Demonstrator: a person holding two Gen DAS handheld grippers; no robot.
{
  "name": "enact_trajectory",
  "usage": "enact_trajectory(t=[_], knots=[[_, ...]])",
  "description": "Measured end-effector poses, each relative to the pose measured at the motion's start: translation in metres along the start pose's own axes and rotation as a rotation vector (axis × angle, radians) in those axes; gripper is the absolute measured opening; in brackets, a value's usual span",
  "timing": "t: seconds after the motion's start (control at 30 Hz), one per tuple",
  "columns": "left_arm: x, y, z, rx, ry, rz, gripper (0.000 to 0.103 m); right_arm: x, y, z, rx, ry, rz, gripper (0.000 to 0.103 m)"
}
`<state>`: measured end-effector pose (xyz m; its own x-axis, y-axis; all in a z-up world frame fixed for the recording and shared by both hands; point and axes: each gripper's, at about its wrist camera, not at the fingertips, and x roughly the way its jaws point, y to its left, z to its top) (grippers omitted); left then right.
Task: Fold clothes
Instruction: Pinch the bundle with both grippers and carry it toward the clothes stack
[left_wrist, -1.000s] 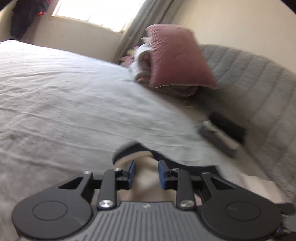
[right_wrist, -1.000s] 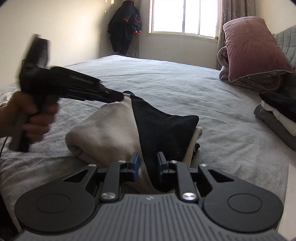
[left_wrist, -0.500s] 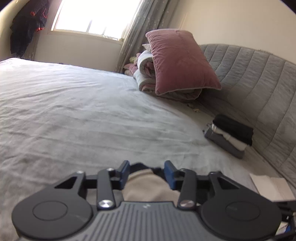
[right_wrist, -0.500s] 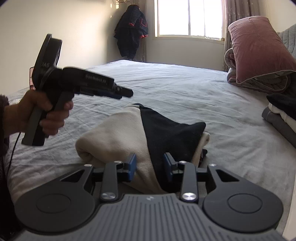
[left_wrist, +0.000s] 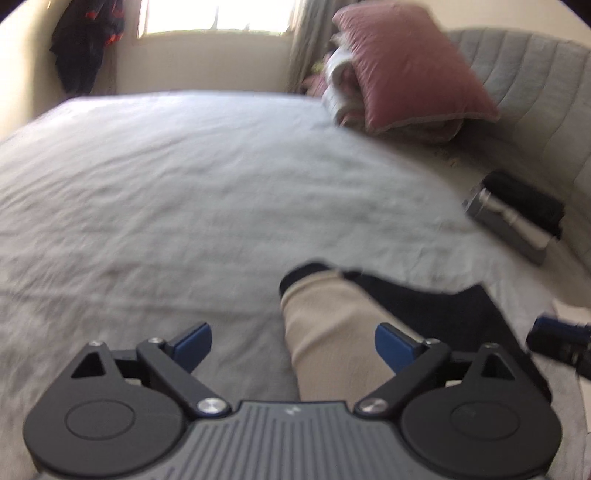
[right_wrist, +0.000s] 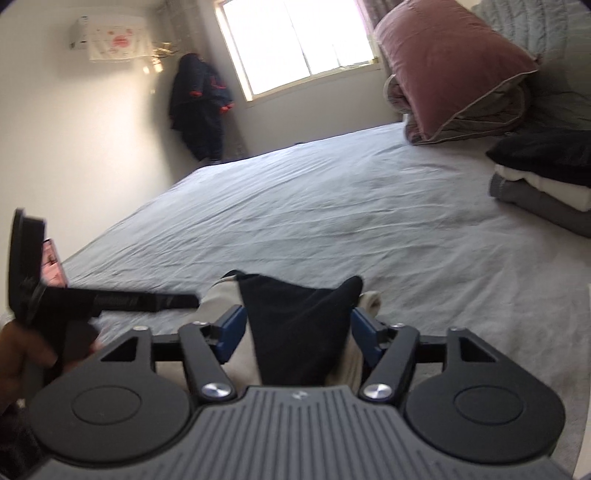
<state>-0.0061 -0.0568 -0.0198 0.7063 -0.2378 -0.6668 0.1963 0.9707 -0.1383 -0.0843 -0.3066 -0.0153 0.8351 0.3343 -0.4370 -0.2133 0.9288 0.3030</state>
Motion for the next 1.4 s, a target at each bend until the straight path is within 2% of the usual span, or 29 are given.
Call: enact_trajectory(t=[0.13, 0.3, 0.47, 0.63, 0.73, 0.93, 1.03, 1.17, 1.4], knots=[[0.007, 0.001, -0.007, -0.028, 0.050, -0.007, 0.097, 0.011, 0.002, 0.002, 0.045, 0.018, -0.027, 0.074], [0.007, 0.000, -0.008, 0.004, 0.041, 0.001, 0.099, 0.029, 0.006, 0.003, 0.075, 0.065, -0.077, 0.076], [0.011, 0.014, -0.006, -0.083, 0.101, -0.057, 0.100, 0.041, -0.001, 0.002, 0.166, 0.137, -0.131, 0.078], [0.023, 0.036, -0.007, -0.247, 0.223, -0.192, 0.100, 0.043, -0.031, 0.001, 0.417, 0.215, -0.058, 0.079], [0.029, 0.042, -0.011, -0.327, 0.262, -0.272, 0.100, 0.040, -0.049, -0.001, 0.564, 0.239, -0.015, 0.079], [0.035, 0.045, -0.018, -0.393, 0.255, -0.307, 0.100, 0.035, -0.085, -0.017, 0.812, 0.292, 0.048, 0.079], [0.037, 0.045, -0.019, -0.421, 0.260, -0.360, 0.099, 0.033, -0.090, -0.021, 0.848, 0.288, 0.081, 0.079], [0.047, 0.038, -0.022, -0.462, 0.325, -0.486, 0.096, 0.030, -0.089, -0.025, 0.894, 0.302, 0.139, 0.079], [0.052, 0.026, -0.029, -0.480, 0.298, -0.489, 0.096, 0.029, -0.089, -0.024, 0.858, 0.310, 0.141, 0.079]])
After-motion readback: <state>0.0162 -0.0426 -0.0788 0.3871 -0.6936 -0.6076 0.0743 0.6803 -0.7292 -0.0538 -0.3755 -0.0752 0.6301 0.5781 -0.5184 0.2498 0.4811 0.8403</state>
